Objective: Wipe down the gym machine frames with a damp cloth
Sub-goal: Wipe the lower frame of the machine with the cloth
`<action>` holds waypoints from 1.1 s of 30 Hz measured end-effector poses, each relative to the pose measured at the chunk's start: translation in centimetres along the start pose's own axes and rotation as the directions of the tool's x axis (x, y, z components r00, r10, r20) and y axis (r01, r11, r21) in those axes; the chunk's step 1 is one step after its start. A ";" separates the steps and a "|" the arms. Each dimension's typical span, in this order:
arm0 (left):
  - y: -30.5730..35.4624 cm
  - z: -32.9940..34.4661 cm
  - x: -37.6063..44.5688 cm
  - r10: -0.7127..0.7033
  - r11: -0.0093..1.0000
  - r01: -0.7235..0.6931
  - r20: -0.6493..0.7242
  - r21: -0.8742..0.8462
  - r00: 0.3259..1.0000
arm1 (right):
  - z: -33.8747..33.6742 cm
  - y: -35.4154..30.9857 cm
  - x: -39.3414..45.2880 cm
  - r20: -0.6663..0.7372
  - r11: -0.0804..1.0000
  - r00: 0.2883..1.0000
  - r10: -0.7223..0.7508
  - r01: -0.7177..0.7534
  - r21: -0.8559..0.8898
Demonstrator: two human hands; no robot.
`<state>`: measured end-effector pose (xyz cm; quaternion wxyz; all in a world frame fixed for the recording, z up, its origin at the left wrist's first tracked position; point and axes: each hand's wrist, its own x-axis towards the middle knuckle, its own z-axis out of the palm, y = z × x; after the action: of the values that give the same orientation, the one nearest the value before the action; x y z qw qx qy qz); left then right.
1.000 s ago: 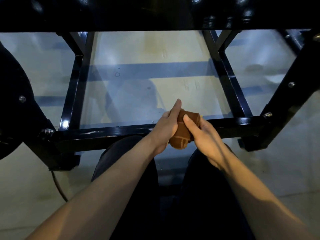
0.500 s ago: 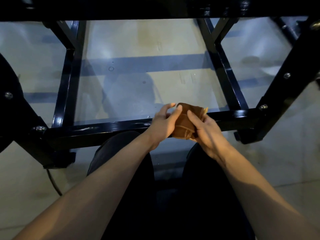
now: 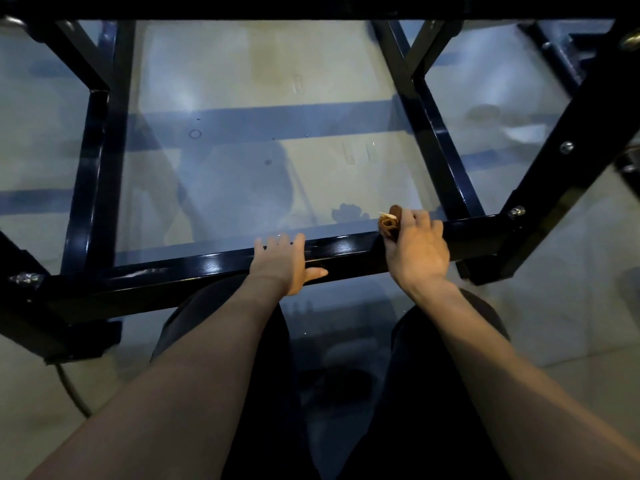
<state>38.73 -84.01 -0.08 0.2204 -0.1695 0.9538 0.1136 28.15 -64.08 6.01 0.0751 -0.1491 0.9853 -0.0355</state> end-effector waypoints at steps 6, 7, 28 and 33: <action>0.2 -0.2 0.0 -0.004 0.997 -0.009 -0.194 -0.071 0.981 | 0.4 -3.2 -2.2 0.041 0.926 0.940 -0.340 0.327 0.191; 0.4 -0.3 -0.1 -0.015 0.997 -0.002 -0.213 -0.080 0.977 | 0.0 -2.6 -2.3 0.051 0.930 0.943 -0.328 0.313 0.191; 0.6 -0.8 -0.7 -0.030 0.991 -0.004 -0.245 -0.136 0.969 | 1.7 -4.2 -0.9 -0.001 0.966 0.992 -0.126 0.123 0.229; 0.8 -0.9 -0.8 -0.034 0.992 0.003 -0.242 -0.129 0.970 | -0.8 -1.3 -3.7 0.091 0.941 0.963 -0.254 0.223 0.255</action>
<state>38.76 -83.28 1.15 0.0916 -0.2048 0.9628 0.1506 31.89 -64.15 7.48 0.1484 -0.2591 0.9417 -0.1553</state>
